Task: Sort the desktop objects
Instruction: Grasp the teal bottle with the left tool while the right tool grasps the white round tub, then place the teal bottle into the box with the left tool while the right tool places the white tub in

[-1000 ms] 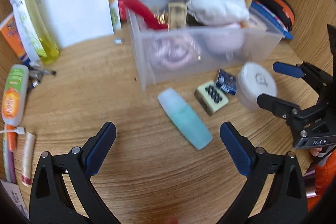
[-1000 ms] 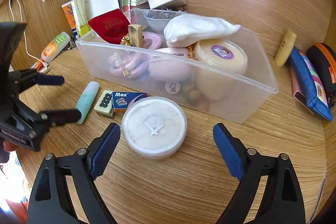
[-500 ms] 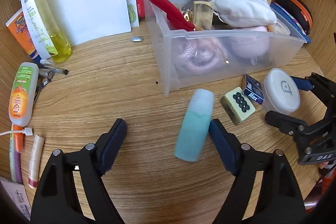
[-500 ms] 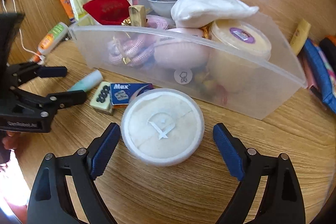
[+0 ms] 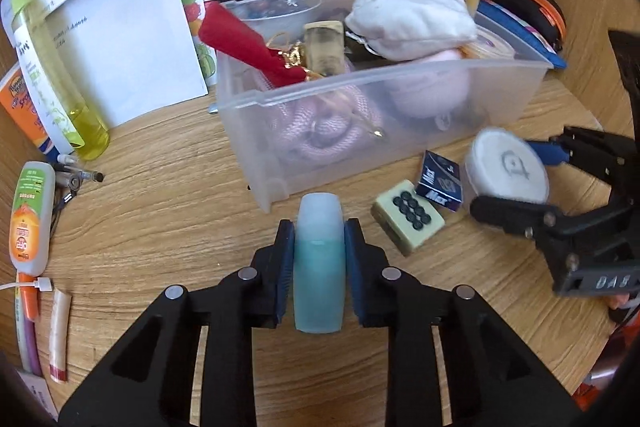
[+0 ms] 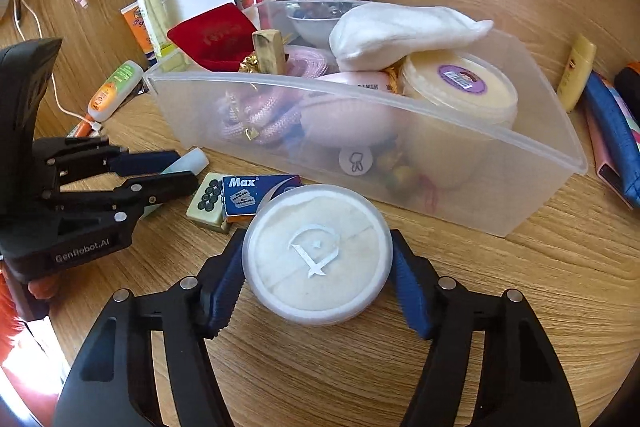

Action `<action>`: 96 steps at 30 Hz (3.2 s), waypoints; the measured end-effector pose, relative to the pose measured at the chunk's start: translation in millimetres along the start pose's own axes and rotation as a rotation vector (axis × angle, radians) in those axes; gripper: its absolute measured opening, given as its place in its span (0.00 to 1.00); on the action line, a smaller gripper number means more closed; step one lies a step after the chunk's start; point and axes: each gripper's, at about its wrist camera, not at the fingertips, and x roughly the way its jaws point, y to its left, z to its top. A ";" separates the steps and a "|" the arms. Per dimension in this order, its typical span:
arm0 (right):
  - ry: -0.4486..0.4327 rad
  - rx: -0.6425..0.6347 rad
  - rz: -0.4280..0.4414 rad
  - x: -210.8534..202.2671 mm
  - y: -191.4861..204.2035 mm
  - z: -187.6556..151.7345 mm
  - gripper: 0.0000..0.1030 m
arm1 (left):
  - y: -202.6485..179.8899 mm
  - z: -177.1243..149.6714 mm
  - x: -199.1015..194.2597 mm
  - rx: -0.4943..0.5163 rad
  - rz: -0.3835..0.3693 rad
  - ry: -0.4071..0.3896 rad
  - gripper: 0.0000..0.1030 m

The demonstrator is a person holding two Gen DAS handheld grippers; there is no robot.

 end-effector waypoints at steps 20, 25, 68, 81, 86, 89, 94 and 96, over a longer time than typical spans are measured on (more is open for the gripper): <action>-0.179 0.066 -0.009 -68.3 -27.7 7.8 0.62 | -18.4 16.6 -55.0 -0.011 -0.043 -0.162 0.24; -0.234 0.102 -0.020 -79.9 -37.0 18.6 0.62 | -17.0 35.4 -61.7 0.002 -0.042 -0.222 0.24; -0.203 -0.111 -0.102 2.5 14.5 97.3 0.62 | 44.4 101.1 -8.4 -0.203 -0.179 -0.159 0.24; -0.184 -0.179 -0.107 -6.5 35.1 94.4 0.69 | 36.4 97.7 -36.4 -0.164 -0.162 -0.254 0.32; -0.206 -0.183 -0.129 -23.6 36.9 89.3 0.72 | 31.8 93.9 -47.2 -0.156 -0.092 -0.292 0.39; -0.221 -0.187 -0.164 -34.2 36.7 83.3 0.82 | 27.3 89.2 -50.4 -0.157 -0.041 -0.298 0.40; -0.237 -0.180 -0.182 -50.8 33.3 72.8 0.82 | 25.5 79.1 -57.7 -0.169 -0.042 -0.294 0.49; -0.234 -0.175 -0.182 -54.1 31.6 70.1 0.83 | 23.8 73.6 -63.7 -0.165 -0.023 -0.302 0.57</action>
